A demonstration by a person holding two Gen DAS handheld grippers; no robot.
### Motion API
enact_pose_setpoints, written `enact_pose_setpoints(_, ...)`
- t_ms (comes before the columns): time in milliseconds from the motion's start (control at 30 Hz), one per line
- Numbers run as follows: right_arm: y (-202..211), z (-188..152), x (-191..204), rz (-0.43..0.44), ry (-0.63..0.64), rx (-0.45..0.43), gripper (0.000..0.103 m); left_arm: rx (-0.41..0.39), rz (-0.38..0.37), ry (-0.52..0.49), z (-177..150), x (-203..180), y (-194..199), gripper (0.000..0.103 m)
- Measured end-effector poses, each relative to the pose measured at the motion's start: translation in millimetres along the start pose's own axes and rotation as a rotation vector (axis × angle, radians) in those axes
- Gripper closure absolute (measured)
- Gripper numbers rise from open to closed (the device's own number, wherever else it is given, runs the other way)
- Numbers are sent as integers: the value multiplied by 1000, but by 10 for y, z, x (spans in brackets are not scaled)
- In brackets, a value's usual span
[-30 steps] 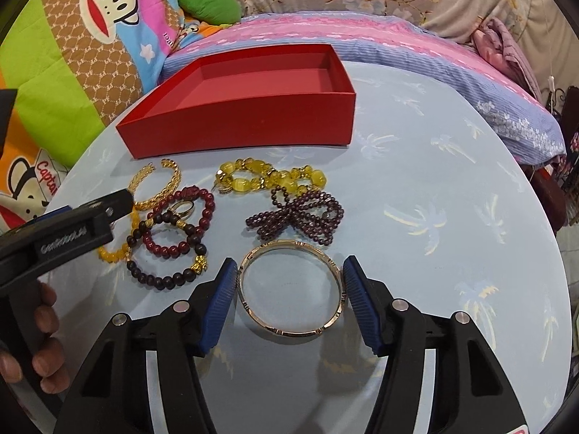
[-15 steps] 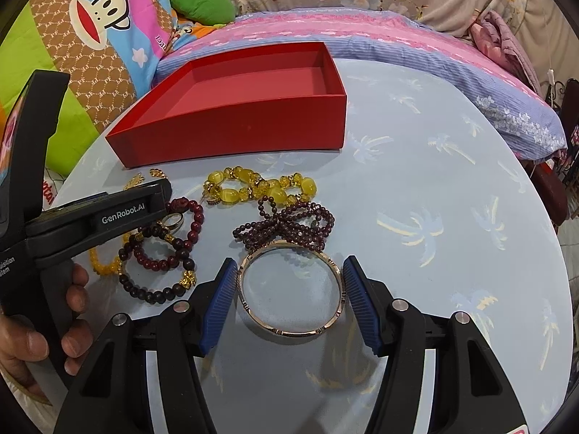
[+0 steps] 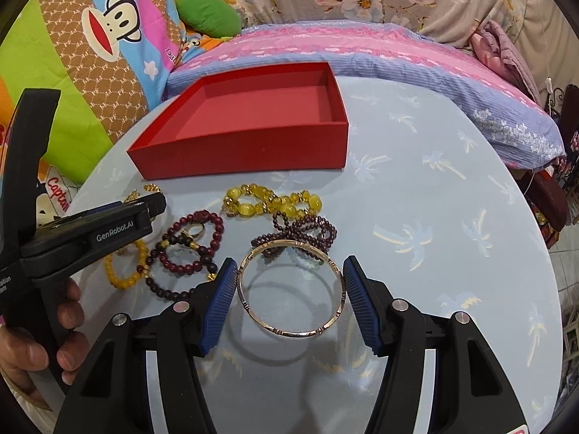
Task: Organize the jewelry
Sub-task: 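Grasp the gold twisted cuff with the left tool while the right tool lifts the bangle, then lower both bangles into the red box and open both tools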
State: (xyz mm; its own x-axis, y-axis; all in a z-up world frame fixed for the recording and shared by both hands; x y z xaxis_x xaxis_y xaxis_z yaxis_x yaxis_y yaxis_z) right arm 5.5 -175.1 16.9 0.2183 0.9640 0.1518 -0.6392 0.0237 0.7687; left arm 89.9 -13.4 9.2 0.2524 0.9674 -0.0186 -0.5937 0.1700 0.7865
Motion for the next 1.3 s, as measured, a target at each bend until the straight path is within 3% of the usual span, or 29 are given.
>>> enact_pose_setpoints(167,182,269,74,34,7,-46,45,-34,-6,-22,177,8,232,48)
enact_pose_setpoints(400,206,1011,168,74,34,-113,45,-122,-3,-92,817,-29,376,48)
enact_pose_setpoints(567,-121,1698,173,100,5,-96,45,-139,-35,-113,1347,-38,195,48)
enact_pose_setpoints(767,-762,2305,220,84,-3,-40,45,-99,-32,-131,1890,-66,-333,48)
enact_pose_setpoints(1033,-1562,2544,236,29,20,54,45,12,-26,-114,2194,-50,-1131,48)
enact_pose_setpoints(1300,-1894,2528,229,-4,32,99,44,55,6,-133,2203,-50,-1446,48)
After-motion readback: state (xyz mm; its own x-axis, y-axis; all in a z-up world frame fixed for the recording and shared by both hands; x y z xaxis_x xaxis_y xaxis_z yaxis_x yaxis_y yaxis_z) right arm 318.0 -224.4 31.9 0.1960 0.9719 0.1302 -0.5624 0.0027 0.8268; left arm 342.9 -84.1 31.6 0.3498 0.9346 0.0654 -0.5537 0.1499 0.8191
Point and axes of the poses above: each gripper's, at about its wrist camera, not at the fingertips, and y roughly against the way its jaws point, x to its left, z to its top, the point moved 2 cm from there along -y, roughly the way its jaws point, and after that the axes turned 7 degrees about -y, right-handed, at the moved point
